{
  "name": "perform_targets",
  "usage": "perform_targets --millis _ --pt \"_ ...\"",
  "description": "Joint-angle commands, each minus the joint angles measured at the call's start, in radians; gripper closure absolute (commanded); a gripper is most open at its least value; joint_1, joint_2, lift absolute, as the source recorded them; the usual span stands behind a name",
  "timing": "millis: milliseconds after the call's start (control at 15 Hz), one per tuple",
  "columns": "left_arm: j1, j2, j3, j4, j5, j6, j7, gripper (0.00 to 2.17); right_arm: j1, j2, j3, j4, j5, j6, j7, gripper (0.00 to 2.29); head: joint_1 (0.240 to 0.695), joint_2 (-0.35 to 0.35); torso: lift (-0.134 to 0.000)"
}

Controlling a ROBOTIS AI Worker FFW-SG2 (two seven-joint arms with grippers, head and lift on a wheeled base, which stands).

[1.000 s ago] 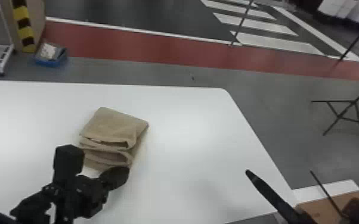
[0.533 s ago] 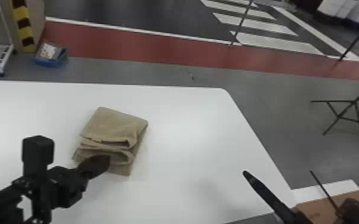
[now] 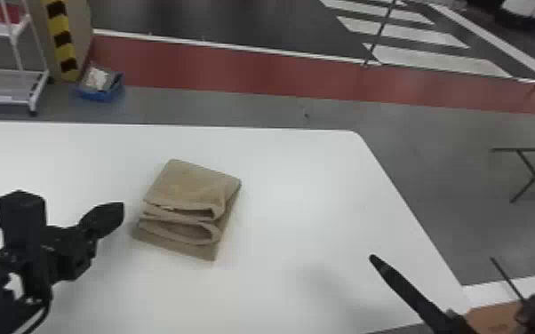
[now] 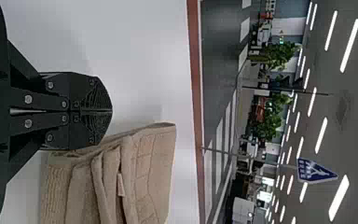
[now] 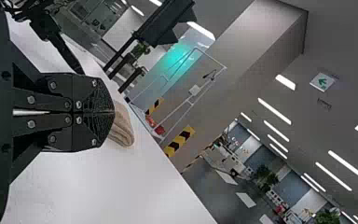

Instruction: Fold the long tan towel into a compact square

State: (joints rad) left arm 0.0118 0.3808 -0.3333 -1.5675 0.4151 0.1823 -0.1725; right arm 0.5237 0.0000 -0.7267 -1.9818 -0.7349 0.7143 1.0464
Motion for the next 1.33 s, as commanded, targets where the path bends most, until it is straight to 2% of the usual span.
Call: perform_targets --millis 0,267,667,933,1133,1267 --pt "-0.015 -0.005 -0.009 0.054 -0.002 -0.017 -0.002 1.91 0.001 0.001 -0.005 -0.002 0.002 0.000 0.000 2.25 0.695 -0.258 -0.123" --pt "0.036 0.003 -0.026 0.004 -0.004 -0.008 -0.001 1.91 0.010 0.001 -0.020 -0.003 -0.017 0.006 0.004 2.25 0.695 -0.254 -0.123" --pt "0.160 0.006 -0.026 -0.170 -0.012 0.050 -0.004 1.91 0.027 0.001 -0.026 -0.009 -0.031 0.009 0.015 2.25 0.695 -0.319 -0.123" --pt "0.211 0.004 -0.075 -0.238 -0.004 0.053 0.001 1.91 0.042 0.001 -0.025 -0.022 -0.050 0.012 0.015 2.25 0.695 -0.350 -0.123" --pt "0.221 -0.014 -0.115 -0.262 -0.006 0.044 0.021 1.91 0.044 0.001 -0.025 -0.052 -0.060 0.028 0.001 2.25 0.695 -0.350 -0.123" --pt "0.229 -0.007 -0.098 -0.305 -0.004 0.044 0.034 1.91 0.044 0.001 -0.019 -0.084 -0.055 0.034 -0.020 2.23 0.695 -0.350 -0.123"
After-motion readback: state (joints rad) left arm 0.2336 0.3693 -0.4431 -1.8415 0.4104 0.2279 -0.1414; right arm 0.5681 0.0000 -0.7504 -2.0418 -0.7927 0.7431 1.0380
